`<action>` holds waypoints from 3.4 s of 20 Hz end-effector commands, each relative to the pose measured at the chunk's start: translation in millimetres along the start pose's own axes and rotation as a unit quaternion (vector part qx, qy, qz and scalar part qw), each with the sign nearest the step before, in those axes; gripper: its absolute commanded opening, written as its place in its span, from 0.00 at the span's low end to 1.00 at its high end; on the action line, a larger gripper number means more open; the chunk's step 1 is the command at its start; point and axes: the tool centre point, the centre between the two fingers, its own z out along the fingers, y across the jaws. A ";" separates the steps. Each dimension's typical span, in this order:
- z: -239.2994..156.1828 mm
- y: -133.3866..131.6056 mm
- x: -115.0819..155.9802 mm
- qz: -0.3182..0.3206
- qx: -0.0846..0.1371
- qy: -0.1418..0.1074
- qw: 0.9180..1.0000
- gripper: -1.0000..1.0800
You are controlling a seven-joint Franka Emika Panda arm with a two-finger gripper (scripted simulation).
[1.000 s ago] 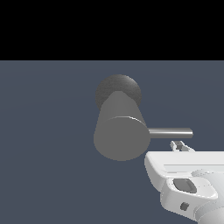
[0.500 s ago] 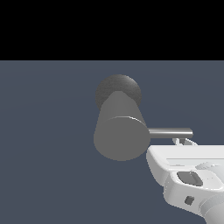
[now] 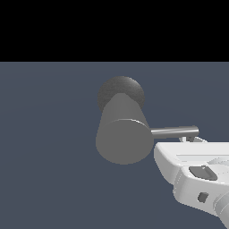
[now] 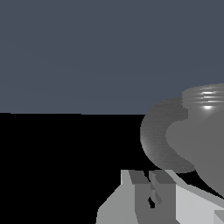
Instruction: Turn on the faucet by rotating a designated handle.
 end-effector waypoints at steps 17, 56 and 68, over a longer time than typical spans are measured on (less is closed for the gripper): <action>-0.4 10.9 -46.0 0.000 -0.001 -0.005 1.000 0.00; -3.1 62.2 -136.1 -0.002 -0.001 -0.014 1.000 0.00; -5.7 78.0 -132.1 0.001 0.006 0.005 1.000 0.00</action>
